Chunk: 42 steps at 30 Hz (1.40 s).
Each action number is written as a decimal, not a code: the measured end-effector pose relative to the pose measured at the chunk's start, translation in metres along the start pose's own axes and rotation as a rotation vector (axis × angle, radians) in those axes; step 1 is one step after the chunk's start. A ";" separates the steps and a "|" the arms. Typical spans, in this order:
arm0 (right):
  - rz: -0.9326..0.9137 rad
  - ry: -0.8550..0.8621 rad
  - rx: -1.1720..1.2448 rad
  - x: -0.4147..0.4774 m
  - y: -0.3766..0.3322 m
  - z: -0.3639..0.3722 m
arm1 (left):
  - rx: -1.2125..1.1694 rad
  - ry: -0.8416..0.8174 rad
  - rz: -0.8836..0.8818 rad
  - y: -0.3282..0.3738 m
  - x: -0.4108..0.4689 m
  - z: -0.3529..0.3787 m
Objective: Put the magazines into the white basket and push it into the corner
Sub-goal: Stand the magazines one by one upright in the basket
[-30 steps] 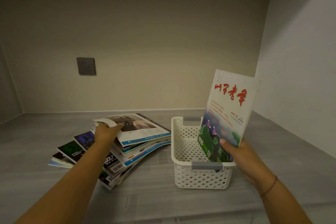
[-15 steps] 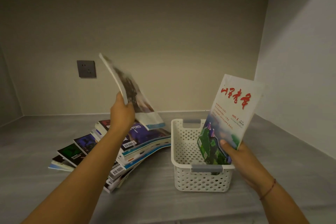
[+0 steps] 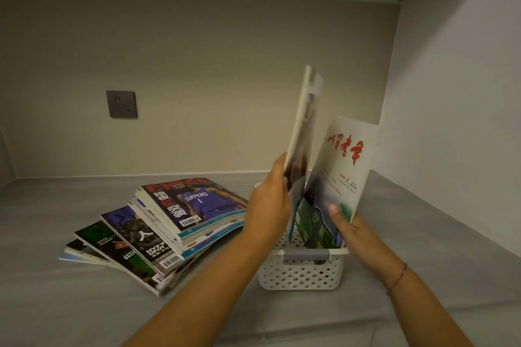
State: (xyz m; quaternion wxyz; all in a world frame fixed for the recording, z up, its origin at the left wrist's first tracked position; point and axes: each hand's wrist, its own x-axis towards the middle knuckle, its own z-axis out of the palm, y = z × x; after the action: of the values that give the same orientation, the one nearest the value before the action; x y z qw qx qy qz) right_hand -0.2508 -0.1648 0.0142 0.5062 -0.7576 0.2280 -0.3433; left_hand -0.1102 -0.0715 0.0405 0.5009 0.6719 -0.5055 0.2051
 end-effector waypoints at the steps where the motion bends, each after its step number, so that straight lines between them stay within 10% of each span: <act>1: -0.014 0.003 -0.013 0.000 0.000 0.000 | 0.016 -0.037 0.049 0.001 -0.003 0.003; 12: -0.156 -0.108 0.046 0.006 -0.003 -0.001 | -0.149 -0.835 -0.019 -0.006 -0.010 0.015; 25: -0.032 0.000 0.009 0.013 0.009 0.002 | -0.739 -0.911 -0.607 0.000 0.021 0.019; 30: -0.025 0.057 0.034 0.015 0.018 0.003 | -0.689 -0.978 -0.580 0.004 0.011 0.034; 33: 0.004 0.062 0.036 0.017 0.021 0.002 | -0.671 -0.895 -0.515 -0.004 0.014 0.021; 37: 0.018 0.075 0.028 0.017 0.024 0.001 | -0.405 -0.317 -0.538 -0.052 0.023 -0.014; 42: -0.007 0.085 0.051 0.017 0.024 0.003 | 0.467 -0.052 -0.884 -0.159 0.008 -0.070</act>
State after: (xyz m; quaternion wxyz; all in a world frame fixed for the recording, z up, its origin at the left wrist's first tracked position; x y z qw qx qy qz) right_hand -0.2370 -0.1842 -0.0037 0.5141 -0.7300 0.2377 -0.3826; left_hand 0.0495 -0.0157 0.0013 0.3633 0.9210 -0.1253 0.0640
